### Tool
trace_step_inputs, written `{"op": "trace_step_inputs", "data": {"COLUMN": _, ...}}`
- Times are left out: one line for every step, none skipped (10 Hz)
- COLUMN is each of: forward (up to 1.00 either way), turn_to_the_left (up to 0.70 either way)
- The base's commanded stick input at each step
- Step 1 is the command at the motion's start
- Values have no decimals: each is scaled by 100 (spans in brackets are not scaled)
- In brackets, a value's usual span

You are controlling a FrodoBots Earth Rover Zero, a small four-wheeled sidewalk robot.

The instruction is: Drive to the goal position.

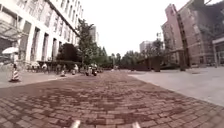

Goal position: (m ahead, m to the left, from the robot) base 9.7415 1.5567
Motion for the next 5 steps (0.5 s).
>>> {"op": "trace_step_inputs", "data": {"forward": 45, "turn_to_the_left": 0}}
{"op": "trace_step_inputs", "data": {"forward": 45, "turn_to_the_left": 0}}
{"op": "trace_step_inputs", "data": {"forward": 45, "turn_to_the_left": 0}}
{"op": "trace_step_inputs", "data": {"forward": 45, "turn_to_the_left": 0}}
{"op": "trace_step_inputs", "data": {"forward": 45, "turn_to_the_left": 0}}
